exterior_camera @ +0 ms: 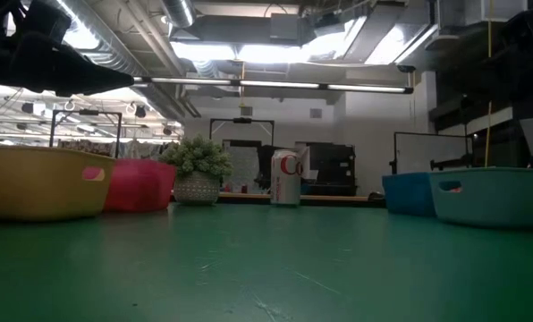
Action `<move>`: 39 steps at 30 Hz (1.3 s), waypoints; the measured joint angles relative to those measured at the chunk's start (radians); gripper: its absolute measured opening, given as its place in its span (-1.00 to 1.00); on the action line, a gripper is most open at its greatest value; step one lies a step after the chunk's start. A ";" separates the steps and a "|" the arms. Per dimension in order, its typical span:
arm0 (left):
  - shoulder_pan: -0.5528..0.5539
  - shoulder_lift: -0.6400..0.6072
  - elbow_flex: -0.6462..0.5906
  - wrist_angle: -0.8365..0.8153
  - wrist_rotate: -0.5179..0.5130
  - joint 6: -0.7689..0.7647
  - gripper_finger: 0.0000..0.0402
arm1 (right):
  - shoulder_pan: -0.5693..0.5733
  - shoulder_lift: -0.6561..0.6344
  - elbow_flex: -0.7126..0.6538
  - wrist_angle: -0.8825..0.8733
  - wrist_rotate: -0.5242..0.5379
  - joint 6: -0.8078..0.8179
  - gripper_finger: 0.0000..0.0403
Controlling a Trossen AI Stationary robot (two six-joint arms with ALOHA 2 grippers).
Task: Sort candy
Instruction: Return to Home Position
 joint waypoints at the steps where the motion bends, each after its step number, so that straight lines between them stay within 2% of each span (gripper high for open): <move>1: 0.000 0.000 0.000 0.000 0.000 0.000 -0.22 | 0.000 0.000 0.000 0.000 0.019 -0.020 -1.00; 8: 0.000 0.000 0.000 0.000 0.000 0.000 -0.22 | -0.078 0.000 0.000 -0.008 -0.009 -0.052 -1.00; 13: 0.000 0.000 0.000 0.000 0.000 0.000 -0.22 | -0.178 0.001 0.001 -0.037 -0.144 -0.023 -1.00; 16: 0.000 0.000 0.000 0.000 0.000 0.000 -0.22 | -0.220 0.002 0.001 -0.036 -0.182 0.001 -1.00; 39: 0.000 0.000 0.000 0.000 0.000 0.000 -0.22 | -0.235 0.002 0.001 -0.039 -0.156 0.001 -1.00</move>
